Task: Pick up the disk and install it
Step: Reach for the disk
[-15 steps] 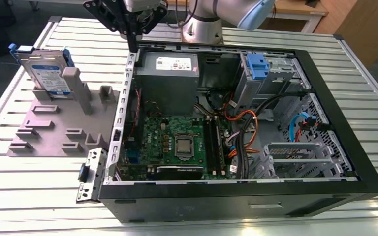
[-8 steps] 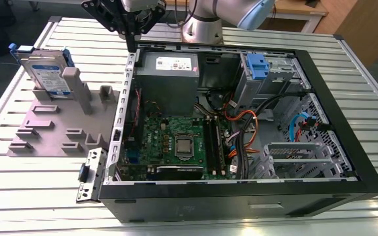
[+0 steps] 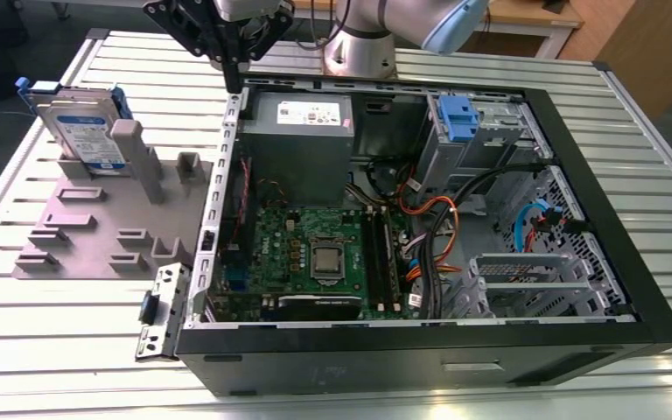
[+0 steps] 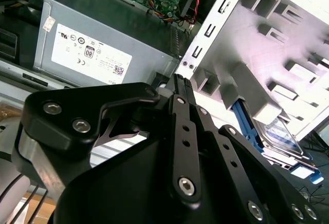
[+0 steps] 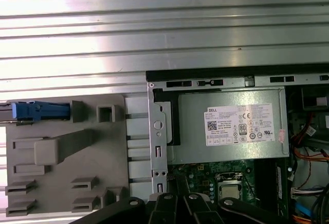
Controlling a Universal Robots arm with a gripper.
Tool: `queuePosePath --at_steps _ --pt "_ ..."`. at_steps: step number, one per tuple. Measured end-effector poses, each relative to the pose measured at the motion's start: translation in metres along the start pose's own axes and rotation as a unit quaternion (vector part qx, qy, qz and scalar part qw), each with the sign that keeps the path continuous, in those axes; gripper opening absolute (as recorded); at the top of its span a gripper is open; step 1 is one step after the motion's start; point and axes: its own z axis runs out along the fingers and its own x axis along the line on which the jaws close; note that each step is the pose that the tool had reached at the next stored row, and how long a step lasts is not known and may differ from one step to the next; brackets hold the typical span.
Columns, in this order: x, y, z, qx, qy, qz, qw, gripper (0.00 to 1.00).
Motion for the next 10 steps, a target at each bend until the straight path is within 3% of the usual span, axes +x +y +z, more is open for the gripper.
queuePosePath --at_steps 10 --pt "0.0018 -0.0001 0.0 0.0 0.0 0.0 1.0 0.11"
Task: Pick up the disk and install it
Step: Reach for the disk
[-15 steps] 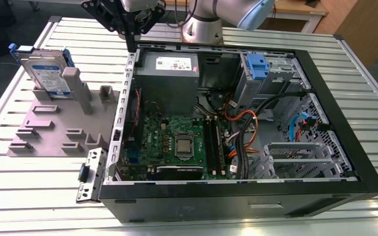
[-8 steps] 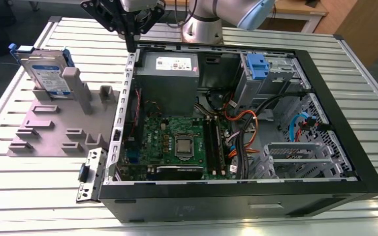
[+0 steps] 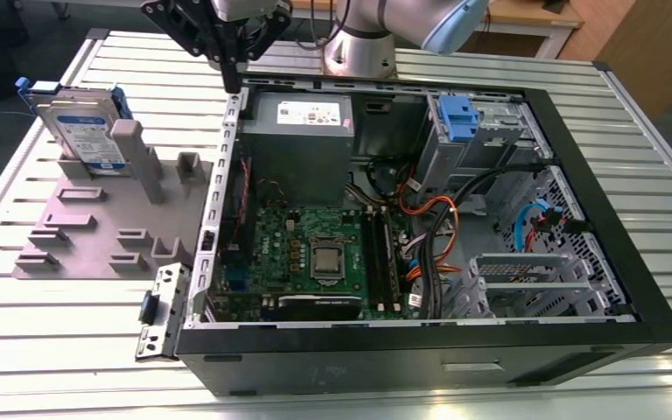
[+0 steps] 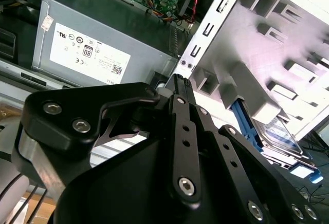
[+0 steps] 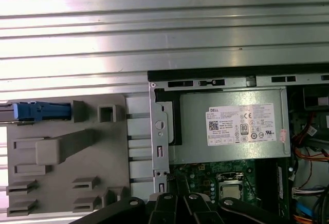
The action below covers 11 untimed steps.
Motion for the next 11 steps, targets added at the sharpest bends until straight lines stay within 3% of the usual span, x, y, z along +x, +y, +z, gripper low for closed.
queuePosePath --at_steps 11 --pt "0.0038 -0.0003 0.0 0.0 0.0 0.0 1.0 0.11"
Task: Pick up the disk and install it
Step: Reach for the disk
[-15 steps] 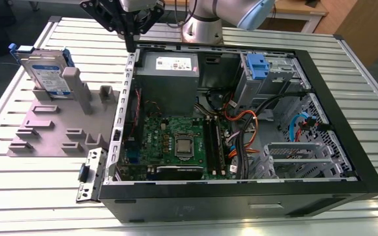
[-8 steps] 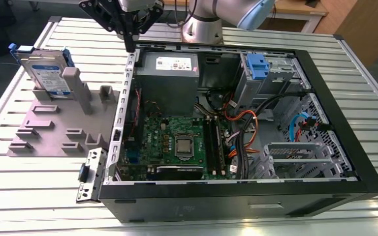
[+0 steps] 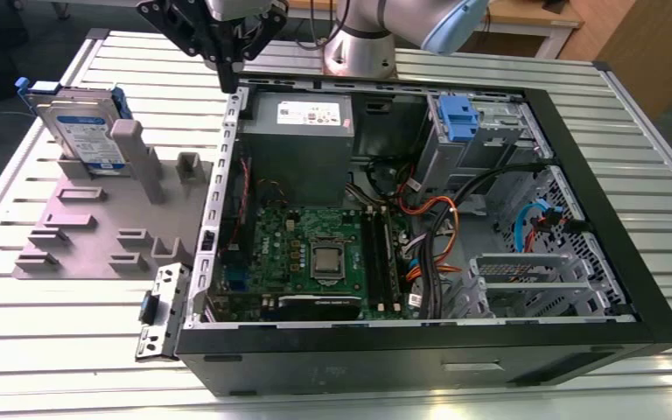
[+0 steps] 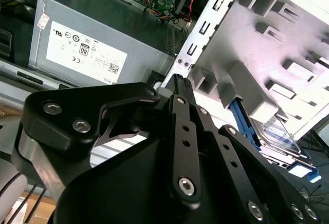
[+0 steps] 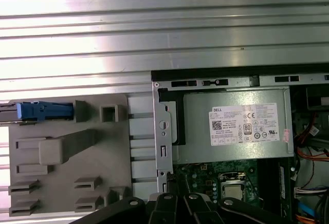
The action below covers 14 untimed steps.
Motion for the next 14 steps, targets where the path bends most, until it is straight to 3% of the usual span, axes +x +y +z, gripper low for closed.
queuePosePath --at_steps 14 --pt "0.0042 -0.0003 0.0 0.0 0.0 0.0 1.0 0.11"
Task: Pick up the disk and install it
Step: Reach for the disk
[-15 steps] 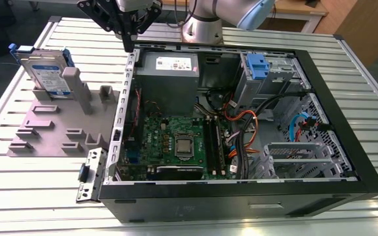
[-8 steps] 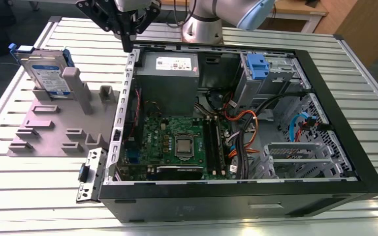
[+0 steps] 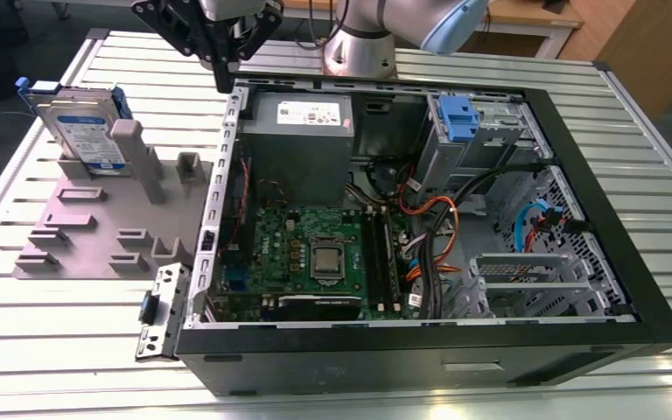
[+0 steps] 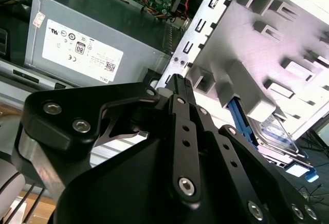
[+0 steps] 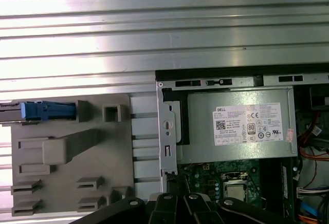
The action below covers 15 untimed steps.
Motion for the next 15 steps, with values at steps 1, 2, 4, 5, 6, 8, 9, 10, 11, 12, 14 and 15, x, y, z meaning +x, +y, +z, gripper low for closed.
queuePosePath --at_steps 1,2,4,5,6,8,9,10,11,12,14,15 --pt "0.0003 0.0 0.0 0.0 0.0 0.0 1.0 0.11" --pt "0.0005 0.0 0.0 0.0 0.0 0.0 1.0 0.11" --pt "0.0006 0.0 0.0 0.0 0.0 0.0 1.0 0.11" --pt "0.0006 0.0 0.0 0.0 0.0 0.0 1.0 0.11" --pt "0.0007 0.0 0.0 0.0 0.0 0.0 1.0 0.11" --pt "0.0007 0.0 0.0 0.0 0.0 0.0 1.0 0.11" --pt "0.0007 0.0 0.0 0.0 0.0 0.0 1.0 0.11" --pt "0.0008 0.0 0.0 0.0 0.0 0.0 1.0 0.11" --pt "0.0008 -0.0001 0.0001 0.0 0.0 0.0 1.0 0.11" --pt "0.0013 -0.0001 0.0002 0.0 0.0 0.0 1.0 0.11" --pt "0.0043 0.0 0.0003 0.0 0.0 0.0 1.0 0.11" --pt "0.0059 0.0001 0.0002 0.0001 0.0001 0.0 1.0 0.11"
